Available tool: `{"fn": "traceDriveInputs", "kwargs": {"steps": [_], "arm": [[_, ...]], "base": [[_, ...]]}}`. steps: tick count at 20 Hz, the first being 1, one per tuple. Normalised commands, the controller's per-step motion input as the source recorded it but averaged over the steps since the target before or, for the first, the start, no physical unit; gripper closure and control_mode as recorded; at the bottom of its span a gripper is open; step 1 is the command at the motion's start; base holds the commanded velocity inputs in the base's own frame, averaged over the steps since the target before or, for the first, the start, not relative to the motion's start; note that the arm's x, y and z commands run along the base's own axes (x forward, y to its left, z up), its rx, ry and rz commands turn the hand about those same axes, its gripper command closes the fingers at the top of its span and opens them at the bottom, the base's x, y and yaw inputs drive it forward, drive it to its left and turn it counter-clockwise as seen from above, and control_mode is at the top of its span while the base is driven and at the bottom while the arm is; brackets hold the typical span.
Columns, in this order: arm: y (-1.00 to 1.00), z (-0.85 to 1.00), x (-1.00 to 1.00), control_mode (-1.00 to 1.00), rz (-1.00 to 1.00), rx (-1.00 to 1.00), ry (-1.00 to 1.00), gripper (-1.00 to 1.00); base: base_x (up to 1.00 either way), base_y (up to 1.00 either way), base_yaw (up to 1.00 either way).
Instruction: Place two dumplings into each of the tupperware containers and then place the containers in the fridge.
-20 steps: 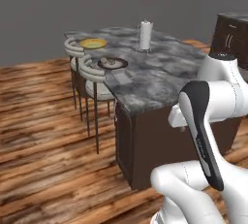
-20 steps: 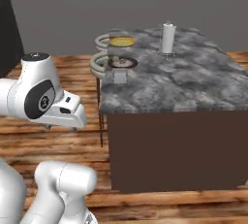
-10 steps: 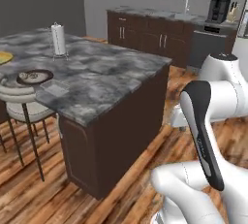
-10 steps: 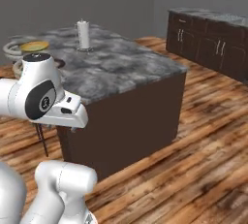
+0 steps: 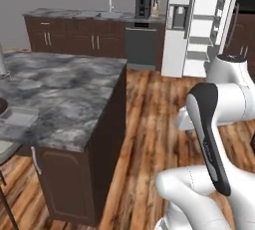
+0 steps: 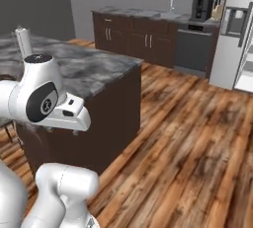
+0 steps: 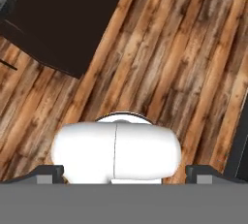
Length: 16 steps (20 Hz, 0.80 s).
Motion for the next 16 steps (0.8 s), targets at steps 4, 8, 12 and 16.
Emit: {"fn": "traceDriveInputs", "kwargs": {"steps": [4, 8, 12, 16], "arm": [[0.0, 0.0, 0.0, 1.0, 0.0, 0.0, 0.0, -1.0], [0.0, 0.0, 0.0, 1.0, 0.0, 0.0, 0.0, -1.0], [0.0, 0.0, 0.0, 1.0, 0.0, 0.0, 0.0, -1.0], [0.0, 0.0, 0.0, 1.0, 0.0, 0.0, 0.0, -1.0]], "base": [[-0.32, 1.0, -0.38], [-0.18, 1.0, -0.29], [0.0, 1.0, -0.36], [0.0, 1.0, -0.4]]}}
